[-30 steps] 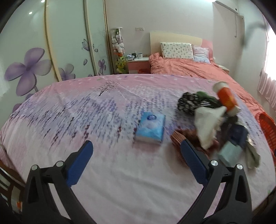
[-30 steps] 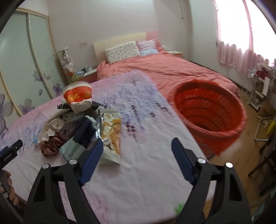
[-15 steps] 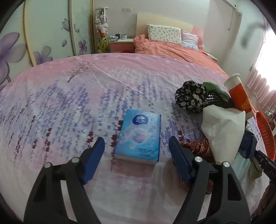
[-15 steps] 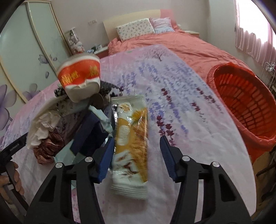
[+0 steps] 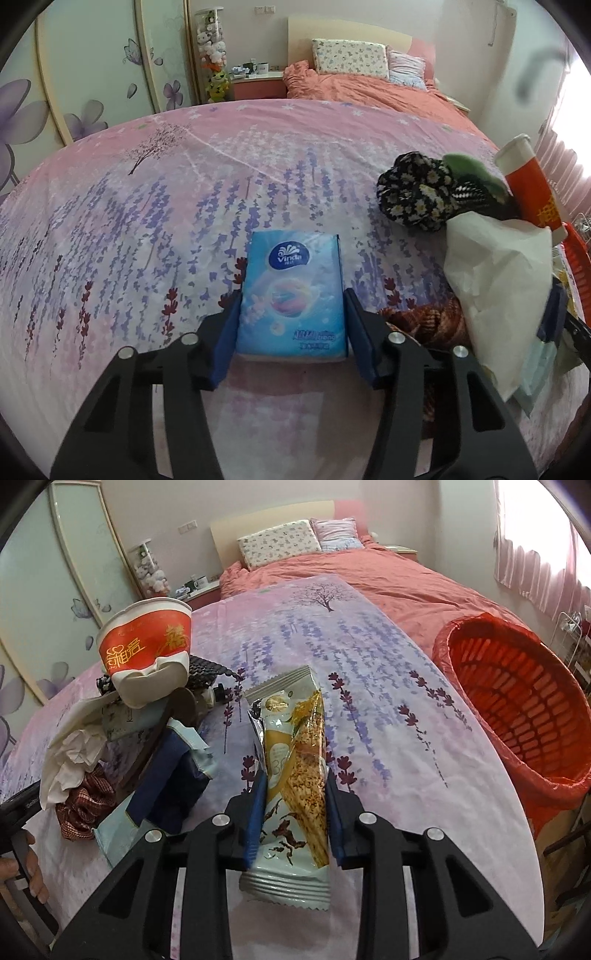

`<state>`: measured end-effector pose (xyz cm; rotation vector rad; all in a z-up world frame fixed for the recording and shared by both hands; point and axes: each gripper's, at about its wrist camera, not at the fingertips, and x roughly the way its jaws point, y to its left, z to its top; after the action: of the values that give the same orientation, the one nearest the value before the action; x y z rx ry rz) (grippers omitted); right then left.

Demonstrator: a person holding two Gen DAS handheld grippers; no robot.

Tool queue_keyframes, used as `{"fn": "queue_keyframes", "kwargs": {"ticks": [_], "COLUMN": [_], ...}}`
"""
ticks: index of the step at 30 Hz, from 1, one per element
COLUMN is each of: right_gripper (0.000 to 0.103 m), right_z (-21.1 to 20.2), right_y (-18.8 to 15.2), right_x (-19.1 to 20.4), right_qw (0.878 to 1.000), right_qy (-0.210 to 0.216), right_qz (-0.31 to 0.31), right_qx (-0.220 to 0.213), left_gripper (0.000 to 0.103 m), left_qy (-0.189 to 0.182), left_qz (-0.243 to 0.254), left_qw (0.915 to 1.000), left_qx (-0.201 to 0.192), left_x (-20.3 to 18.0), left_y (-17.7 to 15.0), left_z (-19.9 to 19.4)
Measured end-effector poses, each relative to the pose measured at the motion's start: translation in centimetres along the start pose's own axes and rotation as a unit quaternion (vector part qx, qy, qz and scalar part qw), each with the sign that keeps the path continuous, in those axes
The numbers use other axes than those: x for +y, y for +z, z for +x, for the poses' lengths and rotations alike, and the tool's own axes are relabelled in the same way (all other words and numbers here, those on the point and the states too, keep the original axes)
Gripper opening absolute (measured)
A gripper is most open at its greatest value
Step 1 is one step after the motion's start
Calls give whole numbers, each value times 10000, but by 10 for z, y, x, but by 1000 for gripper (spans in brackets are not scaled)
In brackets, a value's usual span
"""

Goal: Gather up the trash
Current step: 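Carry both items to the orange basket and open both tools to drop them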

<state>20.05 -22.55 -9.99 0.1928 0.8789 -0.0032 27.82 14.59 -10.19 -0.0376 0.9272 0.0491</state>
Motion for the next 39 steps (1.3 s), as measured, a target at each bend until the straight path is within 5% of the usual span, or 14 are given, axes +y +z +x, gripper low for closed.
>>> {"fn": "queue_keyframes", "kwargs": {"ticks": [9, 21, 30, 39], "right_gripper": [27, 27, 27, 27], "right_z": [-12, -56, -84, -91], "right_y": [4, 18, 21, 29], "right_x": [-11, -43, -90, -151], "right_qw": [9998, 9964, 9898, 9803], "right_qy": [47, 37, -145, -441], "right_qz": [112, 363, 709, 1243], "right_qx": [-176, -763, -1225, -1467], "left_gripper": [50, 51, 51, 51], "left_qy": [146, -189, -1111, -2108], "left_qz": [34, 119, 741, 1335], "left_qw": [9998, 9969, 9844, 9633], "left_qx": [-94, -760, -1147, -988], "left_x": [2, -25, -126, -244], "left_y": [5, 22, 27, 26], "left_z": [-6, -91, -142, -137]}}
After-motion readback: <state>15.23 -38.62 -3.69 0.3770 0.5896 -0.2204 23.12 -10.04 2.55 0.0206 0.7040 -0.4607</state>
